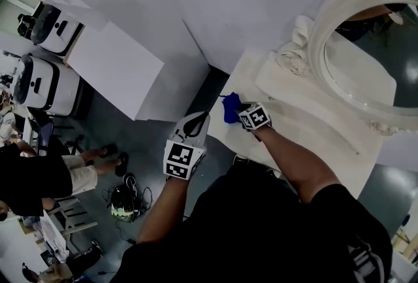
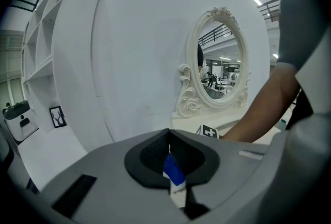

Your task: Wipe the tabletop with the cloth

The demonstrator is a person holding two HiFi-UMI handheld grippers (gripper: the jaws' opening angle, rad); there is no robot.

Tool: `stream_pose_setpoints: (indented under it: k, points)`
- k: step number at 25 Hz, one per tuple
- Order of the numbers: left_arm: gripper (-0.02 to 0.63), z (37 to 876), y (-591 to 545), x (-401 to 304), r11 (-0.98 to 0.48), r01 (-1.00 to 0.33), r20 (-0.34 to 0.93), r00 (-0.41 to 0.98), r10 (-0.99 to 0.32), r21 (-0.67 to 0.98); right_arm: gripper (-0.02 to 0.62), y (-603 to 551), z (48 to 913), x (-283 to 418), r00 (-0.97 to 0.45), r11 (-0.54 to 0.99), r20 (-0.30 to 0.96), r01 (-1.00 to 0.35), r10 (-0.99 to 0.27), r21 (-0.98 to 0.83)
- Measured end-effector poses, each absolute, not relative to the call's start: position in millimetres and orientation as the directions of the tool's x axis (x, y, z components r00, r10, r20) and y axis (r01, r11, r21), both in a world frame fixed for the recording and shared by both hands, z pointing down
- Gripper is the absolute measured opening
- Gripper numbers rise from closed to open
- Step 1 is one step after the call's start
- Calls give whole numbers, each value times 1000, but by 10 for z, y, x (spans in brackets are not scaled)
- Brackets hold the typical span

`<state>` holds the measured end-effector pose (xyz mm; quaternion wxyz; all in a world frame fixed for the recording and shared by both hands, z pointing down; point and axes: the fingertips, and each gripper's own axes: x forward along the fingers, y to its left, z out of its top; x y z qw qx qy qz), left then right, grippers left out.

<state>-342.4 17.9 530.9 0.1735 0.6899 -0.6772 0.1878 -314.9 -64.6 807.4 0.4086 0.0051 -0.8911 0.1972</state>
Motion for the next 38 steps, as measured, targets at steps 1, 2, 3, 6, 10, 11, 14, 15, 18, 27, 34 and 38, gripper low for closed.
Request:
stream_pose_setpoints:
  k: [1,2,3,6,10,11,14,15,18,27,34,38]
  points:
    - [12,5312,194,-3451,-19,-1000,495,10,-869,-14,61,-654,8135,-3138,-656,919,740,-185,148,-347]
    - [11,5319,205,-3478,-16,-1000,497,8,-868,-13,61,-666,8192,-3123,-647,917,749,-197,144,-346]
    - [11,5327,208,-3502,-15,-1000,499,7,-867,-12,61,-681,8239,-3109,-641,915,755,-207,140,-345]
    - [11,5352,181,-3527,-22,-1000,502,14,-865,-11,61,-724,8306,-3076,-645,909,752,-217,140,-355]
    - [11,5393,72,-3445,-55,-999,504,46,-862,-3,61,-794,8327,-2950,-646,906,752,-232,129,-354]
    - [11,5397,35,-3408,-66,-998,505,56,-862,-1,61,-823,8327,-2895,-647,904,753,-242,121,-353]
    - [12,5374,-96,-3269,-97,-995,500,90,-861,13,61,-907,8320,-2680,-651,895,753,-274,96,-351]
    - [11,5366,-140,-3219,-109,-994,497,102,-862,14,62,-932,8313,-2589,-652,891,753,-287,87,-352]
    - [11,5352,-284,-3033,-154,-988,491,142,-860,17,61,-1007,8309,-2256,-653,872,755,-337,54,-355]
    - [11,5308,-685,-2311,-291,-957,471,263,-842,15,61,-1294,8322,-1131,-623,816,781,-473,-45,-330]
    - [11,5346,-882,-1681,-390,-920,477,352,-806,19,63,-1488,8339,-165,-595,747,795,-581,-118,-324]
    - [12,5366,-955,-1322,-448,-894,482,391,-784,-5,61,-1602,8327,363,-577,710,801,-631,-161,-313]
